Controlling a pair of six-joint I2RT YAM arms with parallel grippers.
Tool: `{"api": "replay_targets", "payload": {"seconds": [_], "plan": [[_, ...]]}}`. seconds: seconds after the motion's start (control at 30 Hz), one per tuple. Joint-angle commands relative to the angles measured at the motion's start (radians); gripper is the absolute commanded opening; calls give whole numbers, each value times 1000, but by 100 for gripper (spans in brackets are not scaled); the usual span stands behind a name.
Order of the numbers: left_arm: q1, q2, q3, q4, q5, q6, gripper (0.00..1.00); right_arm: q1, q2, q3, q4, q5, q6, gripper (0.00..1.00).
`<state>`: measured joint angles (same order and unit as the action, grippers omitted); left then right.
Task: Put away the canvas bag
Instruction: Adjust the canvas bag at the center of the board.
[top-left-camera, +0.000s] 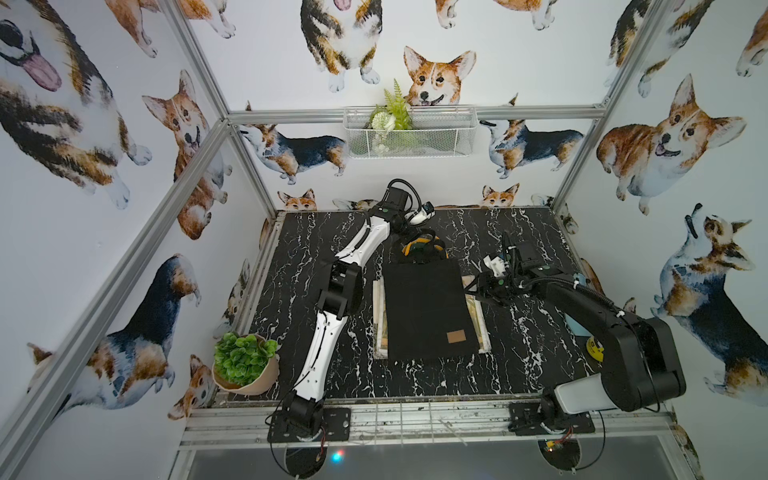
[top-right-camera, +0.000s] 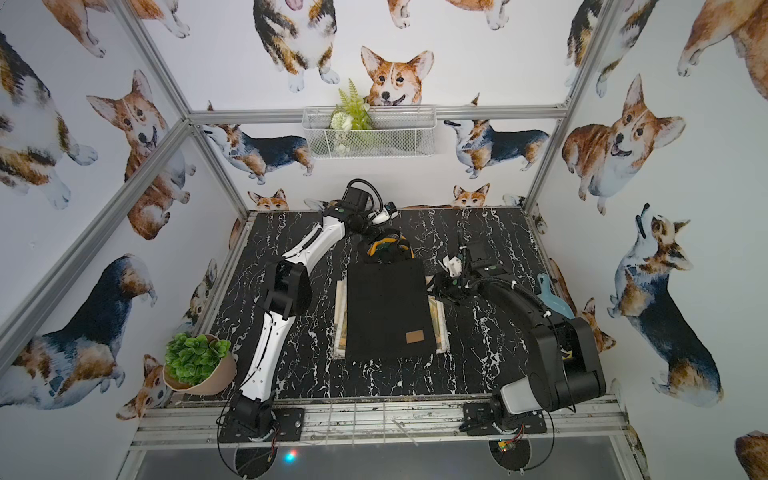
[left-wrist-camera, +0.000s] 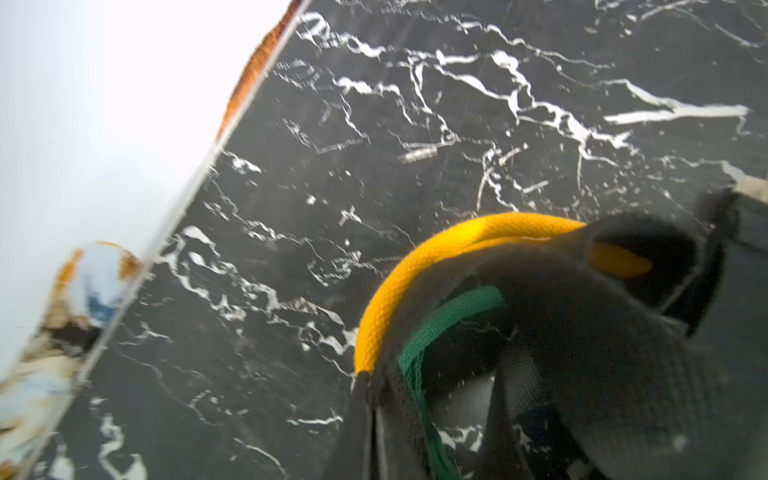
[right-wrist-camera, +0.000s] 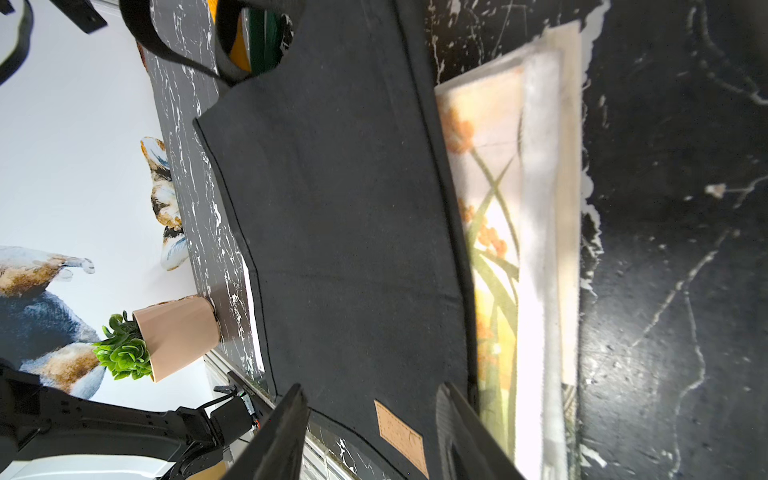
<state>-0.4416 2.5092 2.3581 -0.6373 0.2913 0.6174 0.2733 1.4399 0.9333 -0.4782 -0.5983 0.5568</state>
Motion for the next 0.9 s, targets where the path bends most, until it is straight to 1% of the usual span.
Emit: {"api": "replay_targets", "payload": {"seconds": [0.0, 0.03, 0.07, 0.1, 0.2, 0.3, 0.37, 0.4, 0.5, 0.57, 0.63, 0.7, 0.77, 0.8, 0.87], "plan": [[-14, -29, -33, 148, -149, 6, 15, 0, 2, -6, 30, -11, 13, 53], [-18, -32, -39, 161, -166, 6, 17, 1, 3, -8, 31, -12, 14, 53], [-19, -31, -43, 171, -182, 5, 29, 1, 3, -10, 33, -13, 14, 53], [-22, -32, -45, 179, -199, 0, 34, 1, 4, -11, 34, -15, 14, 53], [-30, -40, -60, 199, -238, -17, 36, 1, 5, -20, 45, -20, 20, 53], [-32, -65, -98, 245, -278, -69, 48, 1, 7, -26, 50, -25, 26, 53], [-32, -74, -97, 236, -301, -131, 49, 1, 7, -28, 52, -30, 29, 53], [-32, -83, -95, 204, -308, -167, 49, 4, 6, -30, 51, -30, 31, 53], [-34, -139, -138, 113, -313, -301, 44, 24, -5, -32, 39, -7, 28, 53], [-36, -219, -250, 93, -303, -403, 43, 49, -17, -38, 24, 29, 23, 53], [-34, -336, -423, 107, -319, -530, 45, 79, -32, -48, 8, 66, 22, 54], [-33, -428, -539, 69, -311, -630, 48, 108, -43, -65, -16, 128, 23, 62], [-26, -493, -617, -20, -309, -756, 48, 115, -45, -88, -33, 191, 36, 70], [-21, -514, -646, -60, -284, -796, 48, 115, -45, -91, -49, 221, 34, 73], [-19, -565, -747, -104, -211, -888, 48, 117, -51, -90, -95, 304, 11, 80]]}}
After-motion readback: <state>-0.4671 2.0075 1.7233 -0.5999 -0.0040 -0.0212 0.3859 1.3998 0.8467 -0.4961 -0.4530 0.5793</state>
